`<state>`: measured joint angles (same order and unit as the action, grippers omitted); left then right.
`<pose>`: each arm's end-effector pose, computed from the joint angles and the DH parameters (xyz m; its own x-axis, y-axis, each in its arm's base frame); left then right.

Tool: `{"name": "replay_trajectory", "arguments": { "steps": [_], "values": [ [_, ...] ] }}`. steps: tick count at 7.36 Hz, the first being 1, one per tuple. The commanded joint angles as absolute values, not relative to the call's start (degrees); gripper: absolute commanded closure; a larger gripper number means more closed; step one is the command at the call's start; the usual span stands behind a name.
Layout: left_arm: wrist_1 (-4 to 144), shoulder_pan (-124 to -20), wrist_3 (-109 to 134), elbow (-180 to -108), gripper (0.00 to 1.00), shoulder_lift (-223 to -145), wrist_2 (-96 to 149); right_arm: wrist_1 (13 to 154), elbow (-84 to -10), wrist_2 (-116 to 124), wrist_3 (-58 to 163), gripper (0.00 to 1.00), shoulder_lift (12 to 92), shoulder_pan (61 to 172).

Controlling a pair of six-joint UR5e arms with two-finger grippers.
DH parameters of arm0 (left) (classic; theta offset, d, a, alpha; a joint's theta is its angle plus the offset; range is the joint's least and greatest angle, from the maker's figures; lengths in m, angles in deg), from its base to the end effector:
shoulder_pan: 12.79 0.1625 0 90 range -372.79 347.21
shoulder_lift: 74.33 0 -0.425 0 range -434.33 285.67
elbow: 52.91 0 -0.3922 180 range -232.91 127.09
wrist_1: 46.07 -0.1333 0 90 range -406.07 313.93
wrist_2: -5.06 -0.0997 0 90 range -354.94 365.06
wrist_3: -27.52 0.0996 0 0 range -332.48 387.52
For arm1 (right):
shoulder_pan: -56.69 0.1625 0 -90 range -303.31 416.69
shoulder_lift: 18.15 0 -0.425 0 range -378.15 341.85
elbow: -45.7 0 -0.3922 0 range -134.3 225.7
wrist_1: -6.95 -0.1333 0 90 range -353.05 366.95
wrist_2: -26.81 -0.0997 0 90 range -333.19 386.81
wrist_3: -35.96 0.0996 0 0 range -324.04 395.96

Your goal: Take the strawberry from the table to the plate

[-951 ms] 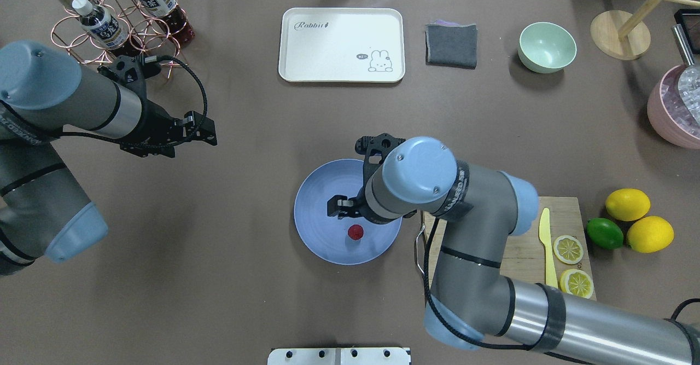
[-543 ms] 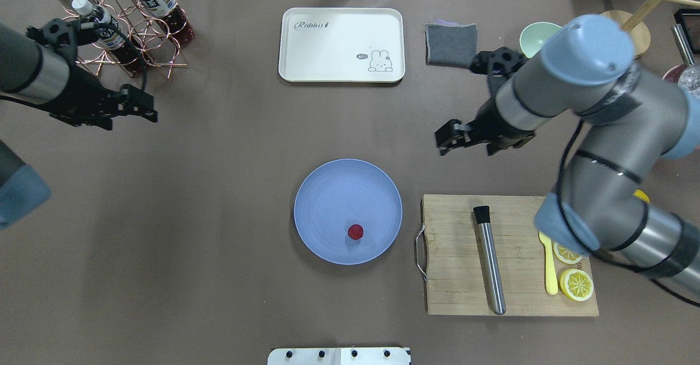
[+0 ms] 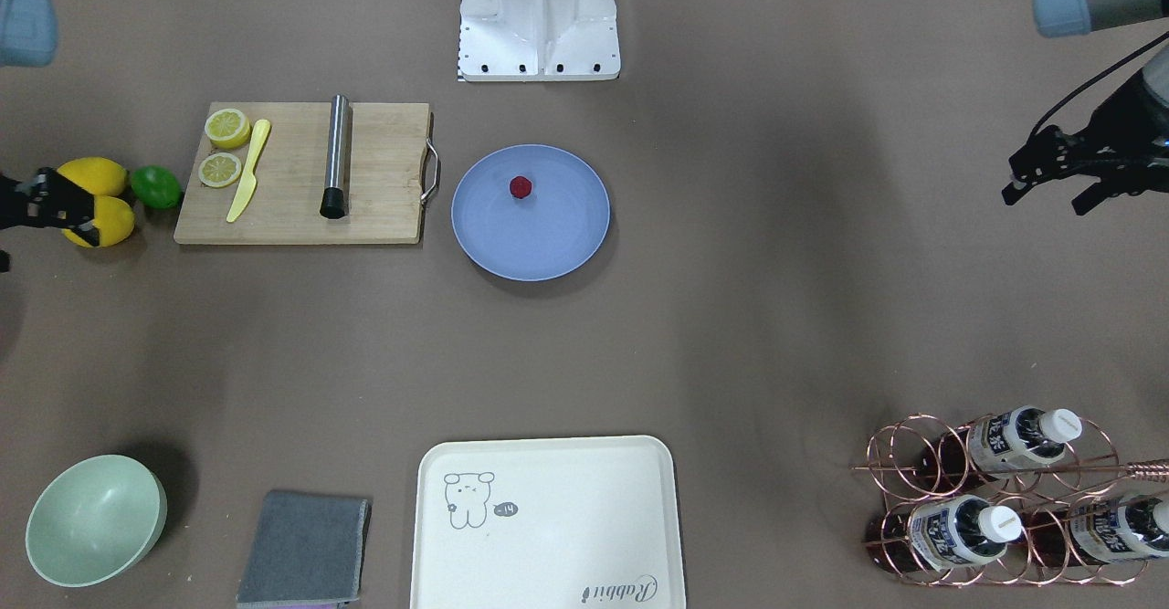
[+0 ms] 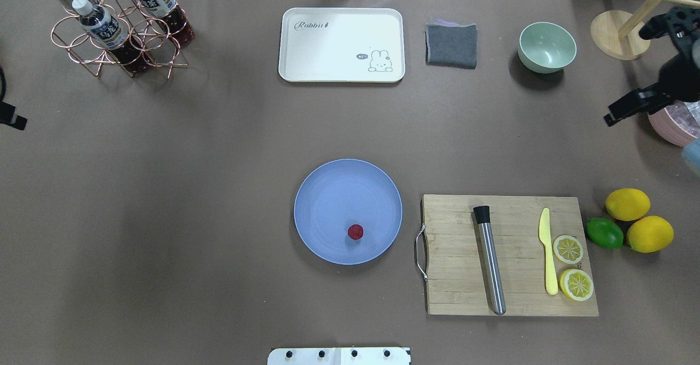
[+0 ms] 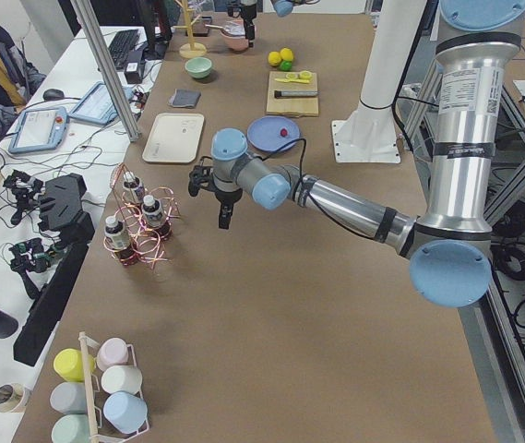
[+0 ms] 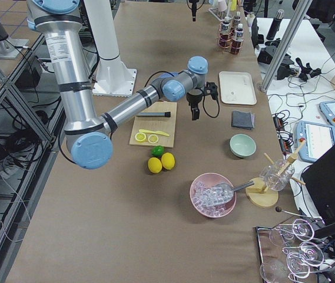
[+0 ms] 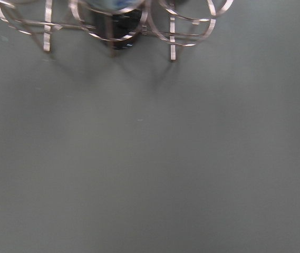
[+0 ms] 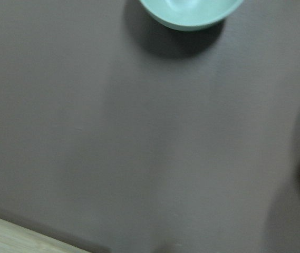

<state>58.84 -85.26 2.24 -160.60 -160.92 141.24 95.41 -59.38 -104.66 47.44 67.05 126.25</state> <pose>0.0846 -0.4719 0.5016 0.6135 0.1365 -0.7778 -0.0011 0.9851 0.1720 -0.1201 -0.5150 0.4857 0.6700 -0.3049 0.6768 0.1957 0.9520 0.2352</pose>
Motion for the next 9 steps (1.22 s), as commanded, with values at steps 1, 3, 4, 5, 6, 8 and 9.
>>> {"name": "replay_trajectory", "arguments": {
  "steps": [1, 3, 4, 5, 6, 8, 9],
  "values": [
    [58.78, -93.61, 13.33, -159.53, 0.03, -154.86, 147.52, 102.97, -55.48, -104.32, 27.26, 0.0, 69.13, 136.54],
    [59.05, -94.87, 17.82, -157.69, 0.03, -153.35, 147.01, 104.69, -54.59, -103.88, 23.22, 0.0, 69.83, 138.34],
    [59.05, -96.36, 21.07, -157.07, 0.03, -153.34, 143.53, 104.51, -53.89, -103.53, 23.22, 0.0, 69.92, 138.34],
    [59.05, -97.68, 21.54, -157.24, 0.03, -153.08, 141.75, 104.25, -52.4, -103.61, 23.22, 0.0, 69.74, 138.34],
    [59.05, -98.47, 21.54, -157.33, 0.03, -153.08, 141.65, 104.16, -51.78, -103.79, 23.22, 0.0, 69.65, 138.34],
    [59.05, -98.48, 21.54, -157.42, 0.03, -153.08, 141.56, 104.16, -51.68, -104.14, 23.22, 0.0, 69.65, 138.43],
    [59.05, -98.48, 21.54, -157.33, 0.03, -153.08, 141.56, 104.16, -51.77, -104.32, 23.31, 0.0, 69.57, 138.51]
  ]
}}
